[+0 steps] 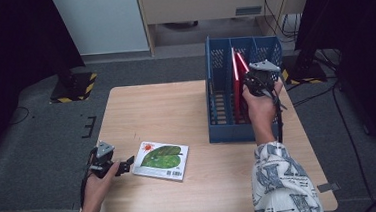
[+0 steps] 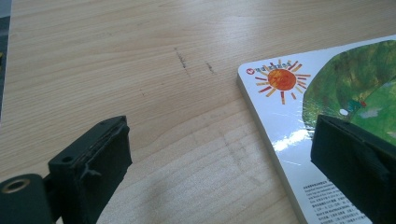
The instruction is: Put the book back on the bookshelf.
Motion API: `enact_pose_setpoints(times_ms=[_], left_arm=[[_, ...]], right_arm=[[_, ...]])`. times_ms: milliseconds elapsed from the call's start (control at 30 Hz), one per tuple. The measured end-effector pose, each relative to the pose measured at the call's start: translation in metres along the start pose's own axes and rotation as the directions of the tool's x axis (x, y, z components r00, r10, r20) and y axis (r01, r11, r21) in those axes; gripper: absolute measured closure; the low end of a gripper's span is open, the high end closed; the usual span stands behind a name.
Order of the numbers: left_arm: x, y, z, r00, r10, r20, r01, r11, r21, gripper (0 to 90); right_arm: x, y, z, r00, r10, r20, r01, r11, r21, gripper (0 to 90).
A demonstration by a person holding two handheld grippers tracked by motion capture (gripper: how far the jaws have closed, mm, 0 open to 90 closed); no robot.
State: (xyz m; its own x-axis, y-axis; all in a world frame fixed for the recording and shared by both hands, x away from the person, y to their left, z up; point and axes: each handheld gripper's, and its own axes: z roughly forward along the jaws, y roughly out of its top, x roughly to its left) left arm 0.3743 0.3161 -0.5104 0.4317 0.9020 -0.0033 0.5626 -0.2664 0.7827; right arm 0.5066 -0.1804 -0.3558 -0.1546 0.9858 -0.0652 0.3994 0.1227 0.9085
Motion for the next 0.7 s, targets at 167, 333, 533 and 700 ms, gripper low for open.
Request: enact_pose_setpoints(times_ms=[167,333,533,700], left_arm=[[0.001,0.0,0.0,1.0,0.003,-0.001,-0.003,1.0,0.004,4.2],[0.001,0.0,0.0,1.0,0.004,-0.001,-0.004,1.0,0.004,4.3],[0.001,-0.002,-0.001,1.0,-0.004,0.002,0.004,1.0,-0.001,4.3],[0.004,-0.002,-0.002,0.9996,-0.027,-0.003,0.027,0.9996,-0.008,4.5]], right_arm=[[0.0,0.0,0.001,0.9998,-0.004,0.018,0.004,1.0,-0.014,79.4],[0.0,0.002,0.004,0.9991,0.013,0.039,-0.011,0.999,-0.049,79.5],[-0.002,0.009,0.013,0.9981,0.032,0.052,-0.028,0.997,-0.071,79.4],[-0.001,0.012,0.023,0.9975,0.039,0.059,-0.035,0.997,-0.068,79.4]])
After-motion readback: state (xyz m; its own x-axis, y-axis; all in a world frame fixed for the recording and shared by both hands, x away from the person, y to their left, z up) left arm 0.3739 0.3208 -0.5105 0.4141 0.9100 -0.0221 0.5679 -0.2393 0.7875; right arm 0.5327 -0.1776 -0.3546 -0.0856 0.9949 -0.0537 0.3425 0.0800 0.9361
